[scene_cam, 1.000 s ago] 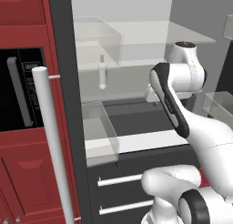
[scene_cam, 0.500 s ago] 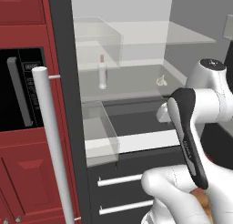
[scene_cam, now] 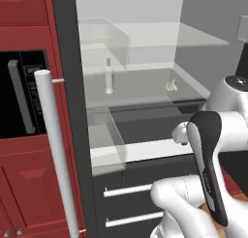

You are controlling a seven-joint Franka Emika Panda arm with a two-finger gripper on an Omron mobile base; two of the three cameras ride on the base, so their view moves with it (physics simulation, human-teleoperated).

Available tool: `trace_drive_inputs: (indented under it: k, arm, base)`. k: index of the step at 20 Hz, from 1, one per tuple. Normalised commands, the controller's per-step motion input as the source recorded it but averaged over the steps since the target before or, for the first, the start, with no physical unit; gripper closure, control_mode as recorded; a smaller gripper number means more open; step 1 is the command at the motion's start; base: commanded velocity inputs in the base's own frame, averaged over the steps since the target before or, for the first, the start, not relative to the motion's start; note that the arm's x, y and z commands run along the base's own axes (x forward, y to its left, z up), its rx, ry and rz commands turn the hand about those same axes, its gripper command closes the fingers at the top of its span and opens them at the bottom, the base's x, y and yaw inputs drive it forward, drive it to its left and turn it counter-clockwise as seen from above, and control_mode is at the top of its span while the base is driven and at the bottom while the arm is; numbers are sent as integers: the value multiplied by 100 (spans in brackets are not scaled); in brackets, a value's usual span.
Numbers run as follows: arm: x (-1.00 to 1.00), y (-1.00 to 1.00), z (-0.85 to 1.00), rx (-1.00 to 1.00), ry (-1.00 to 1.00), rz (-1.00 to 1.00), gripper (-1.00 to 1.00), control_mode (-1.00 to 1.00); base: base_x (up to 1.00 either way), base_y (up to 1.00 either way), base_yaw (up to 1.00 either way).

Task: Place the ketchup and mayonnaise from the counter to the top shelf of the fridge. If the existing items in the fridge are on the top shelf, move them to other shelves.

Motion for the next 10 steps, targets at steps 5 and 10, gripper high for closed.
trace_drive_inputs:
  k: [5,10]
  arm:
    - [0,0,0,0,0,0,-100,100]
    - [0,0,0,0,0,0,-100,100]
  base:
    - [-87,0,0]
    - [-100,0,0]
